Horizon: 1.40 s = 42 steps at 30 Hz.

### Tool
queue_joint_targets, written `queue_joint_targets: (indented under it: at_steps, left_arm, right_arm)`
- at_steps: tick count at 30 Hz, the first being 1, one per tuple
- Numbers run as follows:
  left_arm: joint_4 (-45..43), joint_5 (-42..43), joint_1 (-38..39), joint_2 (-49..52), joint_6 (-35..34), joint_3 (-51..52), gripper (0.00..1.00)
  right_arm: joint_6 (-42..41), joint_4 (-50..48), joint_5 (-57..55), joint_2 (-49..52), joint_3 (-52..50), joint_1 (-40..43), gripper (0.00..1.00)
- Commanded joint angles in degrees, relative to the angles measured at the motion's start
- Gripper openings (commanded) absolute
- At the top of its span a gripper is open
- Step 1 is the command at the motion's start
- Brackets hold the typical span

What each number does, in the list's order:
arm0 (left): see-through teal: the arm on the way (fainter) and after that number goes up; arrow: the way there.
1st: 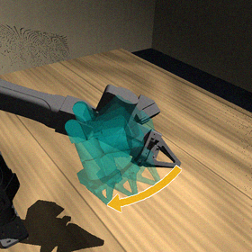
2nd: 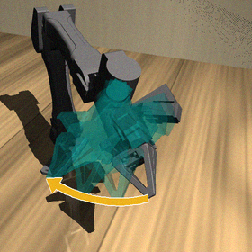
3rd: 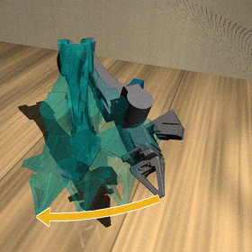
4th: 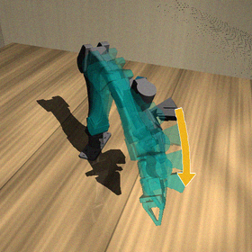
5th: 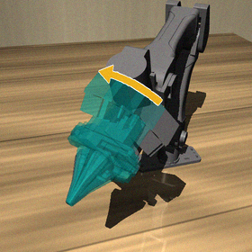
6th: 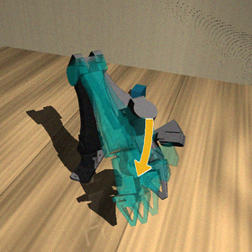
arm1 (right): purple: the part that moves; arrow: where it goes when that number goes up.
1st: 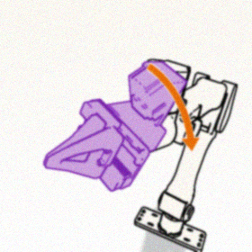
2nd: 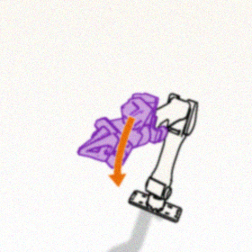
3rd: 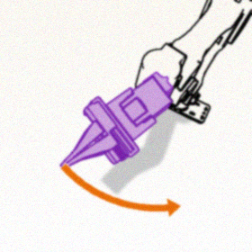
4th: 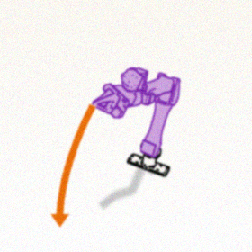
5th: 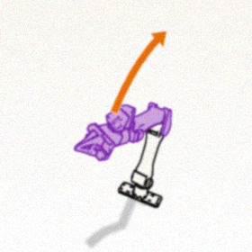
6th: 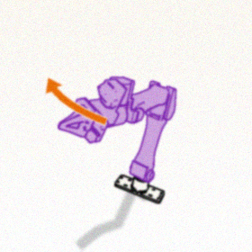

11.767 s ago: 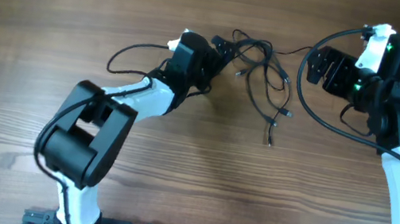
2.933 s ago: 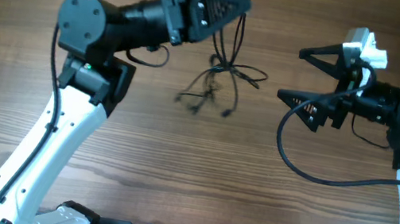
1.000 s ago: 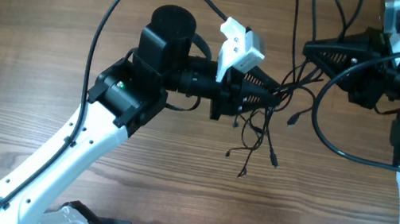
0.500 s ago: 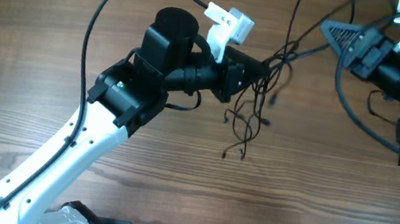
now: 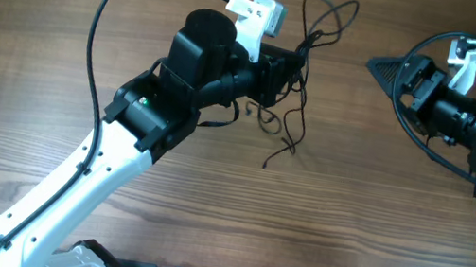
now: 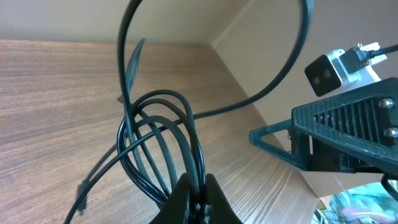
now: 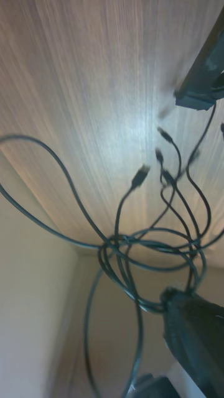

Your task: Untangle cables

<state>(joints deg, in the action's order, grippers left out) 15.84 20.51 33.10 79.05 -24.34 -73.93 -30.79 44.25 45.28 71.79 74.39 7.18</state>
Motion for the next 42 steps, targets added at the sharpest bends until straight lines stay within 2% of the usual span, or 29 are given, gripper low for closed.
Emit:
queue_joint_targets:
  at_steps: [1,4,9,10,12,14,17,21,23,24,25,30,33,35,38,42]
  left_arm:
    - [-0.55,-1.53,0.13,-0.5,-0.13,-0.07,0.04]
    - [-1.09,-0.15,0.2,-0.5,-0.22,-0.07,0.04]
    - [-7.93,11.98,1.55,-0.5,-1.62,-0.07,0.04]
    - [-8.37,12.26,2.51,-0.5,-1.62,-0.07,0.04]
    - [-8.61,12.28,3.89,-0.5,-1.62,-0.07,0.04]
    - [-8.81,12.28,5.86,-0.5,-1.46,-0.07,0.04]
    - [-9.88,12.31,7.52,-0.52,-1.42,-0.07,0.04]
    - [-10.6,14.34,7.63,-0.52,-1.42,-0.07,0.04]
    - [-10.51,14.43,7.61,-0.52,-1.42,-0.07,0.04]
    - [-10.49,14.16,7.52,-0.52,-1.4,-0.07,0.04]
    - [-10.1,12.85,7.34,-0.52,-1.4,-0.07,0.04]
    - [-2.89,2.91,3.87,-0.52,-1.4,-0.07,0.04]
    - [5.55,-10.32,0.2,-0.5,-1.42,-0.07,0.04]
    - [10.34,-18.6,-1.9,-0.5,-1.42,-0.07,0.04]
    - [14.1,-20.2,-4.55,-0.5,-1.4,-0.07,0.04]
    - [15.3,-20.22,-5.01,-0.5,-1.4,-0.07,0.04]
  right_arm:
    - [7.63,0.0,2.27,-0.02,0.22,-0.09,1.0]
    - [16.94,1.81,8.9,-0.02,0.22,-0.26,0.97]
    - [17.25,2.43,8.63,0.0,0.22,-5.46,0.96]
    - [17.18,1.44,8.59,0.0,0.22,-6.32,0.91]
    - [16.15,-0.15,8.61,0.0,0.22,-6.54,0.89]
    - [15.56,-1.38,8.46,0.0,0.22,-6.54,0.83]
    - [15.43,-1.31,5.46,0.0,0.22,-6.54,0.57]
    - [15.15,-1.44,1.57,0.0,0.22,-6.54,0.39]
    - [14.45,-1.79,0.42,0.0,0.22,-6.54,0.2]
    - [14.05,-1.79,-0.22,0.0,0.22,-6.51,0.08]
    - [14.12,-1.77,-0.28,0.0,0.22,-6.51,0.04]
    - [14.12,-1.77,-0.24,-0.2,0.24,-6.36,0.04]
    - [14.08,-1.99,2.75,-1.4,0.28,-6.25,0.04]
    - [14.01,-3.56,9.05,-2.78,0.28,-5.14,0.04]
    - [7.61,-10.97,21.2,-4.37,0.28,-0.31,0.04]
    - [-9.14,-31.32,35.82,-4.39,0.28,5.9,0.04]
